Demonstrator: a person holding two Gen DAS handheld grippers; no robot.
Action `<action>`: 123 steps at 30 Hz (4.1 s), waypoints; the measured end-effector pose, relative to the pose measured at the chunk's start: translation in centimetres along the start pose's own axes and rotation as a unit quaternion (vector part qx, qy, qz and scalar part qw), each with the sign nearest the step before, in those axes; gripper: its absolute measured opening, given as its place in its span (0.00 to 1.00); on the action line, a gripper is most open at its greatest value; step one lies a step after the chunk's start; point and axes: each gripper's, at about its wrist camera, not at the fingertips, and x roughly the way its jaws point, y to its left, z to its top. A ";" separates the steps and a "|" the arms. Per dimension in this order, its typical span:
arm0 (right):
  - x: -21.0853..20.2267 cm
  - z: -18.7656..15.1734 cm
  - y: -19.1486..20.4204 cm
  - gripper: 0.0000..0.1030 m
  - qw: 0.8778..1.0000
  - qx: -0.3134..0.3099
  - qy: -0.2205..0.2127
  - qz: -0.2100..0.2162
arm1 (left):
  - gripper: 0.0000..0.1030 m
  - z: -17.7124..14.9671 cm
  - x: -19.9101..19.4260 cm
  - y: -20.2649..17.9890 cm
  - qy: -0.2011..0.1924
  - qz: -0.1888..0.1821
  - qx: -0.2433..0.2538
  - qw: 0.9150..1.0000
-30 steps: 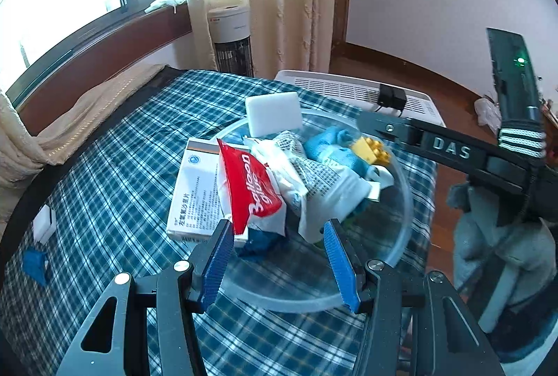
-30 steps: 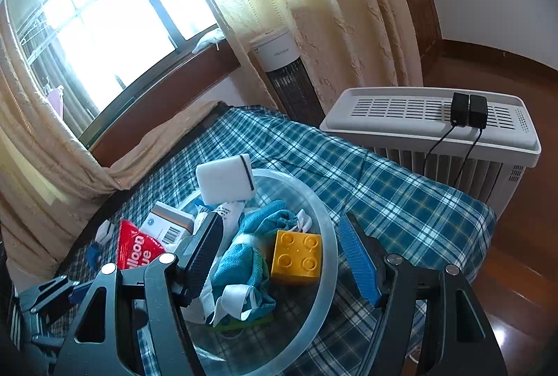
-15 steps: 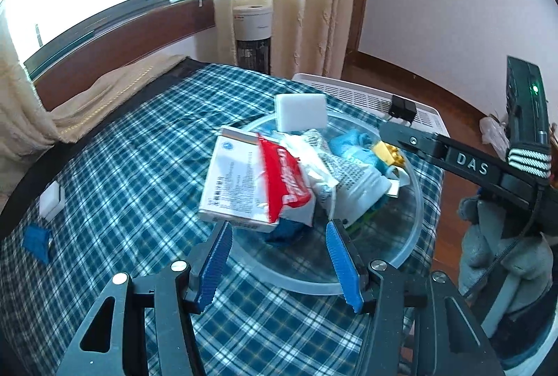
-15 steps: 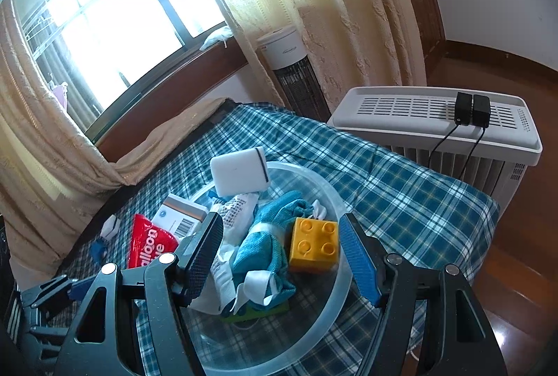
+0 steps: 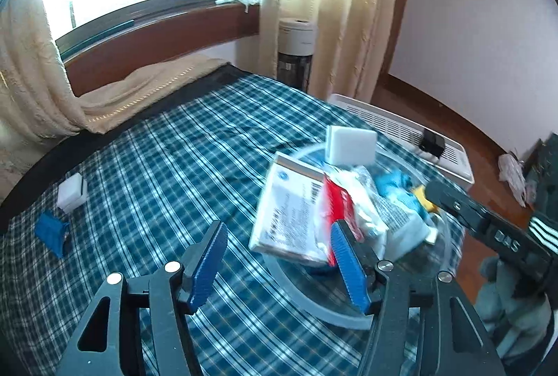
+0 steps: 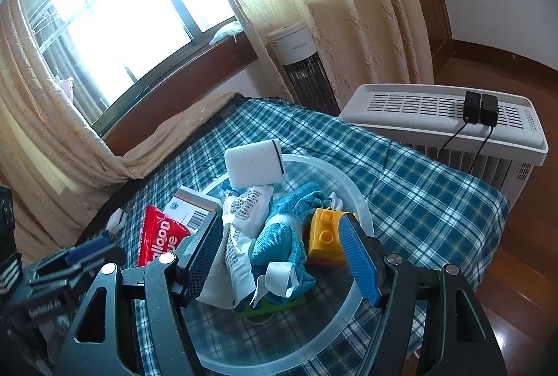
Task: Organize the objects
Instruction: 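Withdraw both grippers from the bowl toward the blue packet and white sponge, then grasp the blue packet with the left gripper while the right grasps the white sponge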
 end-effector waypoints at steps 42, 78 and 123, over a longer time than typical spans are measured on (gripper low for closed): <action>-1.4 -1.1 0.6 0.68 1.000 0.002 -0.001 0.015 | 0.80 0.0 -0.8 -1.1 -0.039 0.045 0.017 0.998; -0.7 -1.6 7.8 0.68 0.998 -0.050 0.002 0.042 | 0.94 -3.2 -2.4 5.8 -0.029 0.065 -0.035 0.997; 8.2 -7.9 24.2 0.70 0.970 -0.191 0.103 0.107 | 0.95 -4.3 4.8 30.9 0.043 0.221 -0.309 0.924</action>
